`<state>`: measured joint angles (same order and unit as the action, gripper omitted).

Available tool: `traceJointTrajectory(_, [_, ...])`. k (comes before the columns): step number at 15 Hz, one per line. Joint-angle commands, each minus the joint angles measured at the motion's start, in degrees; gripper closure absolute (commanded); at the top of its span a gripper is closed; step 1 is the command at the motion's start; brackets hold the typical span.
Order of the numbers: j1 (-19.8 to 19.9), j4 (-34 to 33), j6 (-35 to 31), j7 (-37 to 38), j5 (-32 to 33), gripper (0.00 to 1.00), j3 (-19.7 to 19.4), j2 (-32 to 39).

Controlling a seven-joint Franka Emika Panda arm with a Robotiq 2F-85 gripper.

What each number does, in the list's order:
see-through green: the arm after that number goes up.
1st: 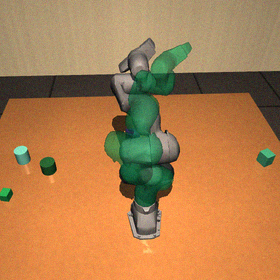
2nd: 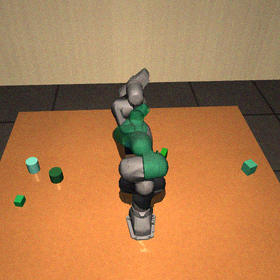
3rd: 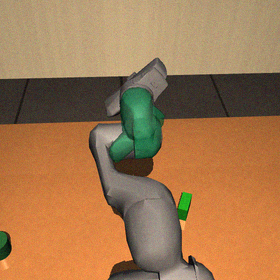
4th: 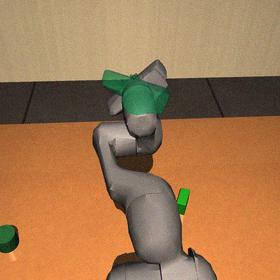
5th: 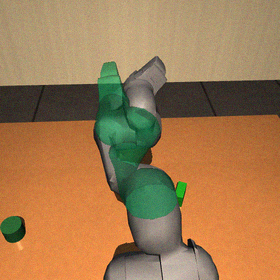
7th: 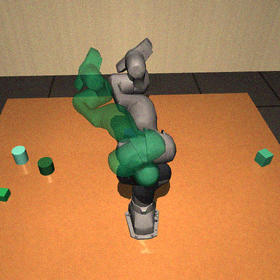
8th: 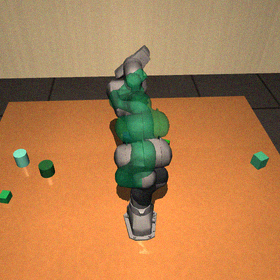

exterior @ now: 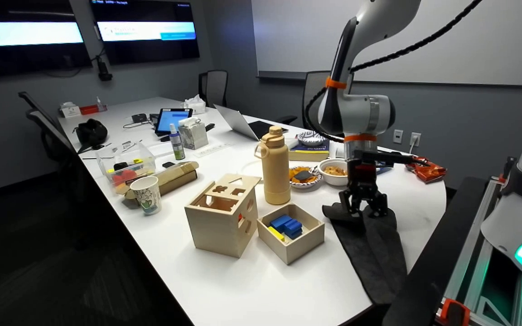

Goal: Use the towel to wipe the table top

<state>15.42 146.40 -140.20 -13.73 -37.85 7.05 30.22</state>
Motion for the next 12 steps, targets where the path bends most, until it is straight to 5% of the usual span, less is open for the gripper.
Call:
traceJointTrajectory(1, [-2.4, 5.1, -0.2, 6.6, 2.2, 1.0, -6.8, -4.0])
traceJointTrajectory(7, [-0.4, 3.7, -7.3, 10.4, 6.8, 1.0, -16.1, -3.2])
traceJointTrajectory(12, [4.4, -1.0, -12.1, 8.6, 5.8, 1.0, -14.7, -1.5])
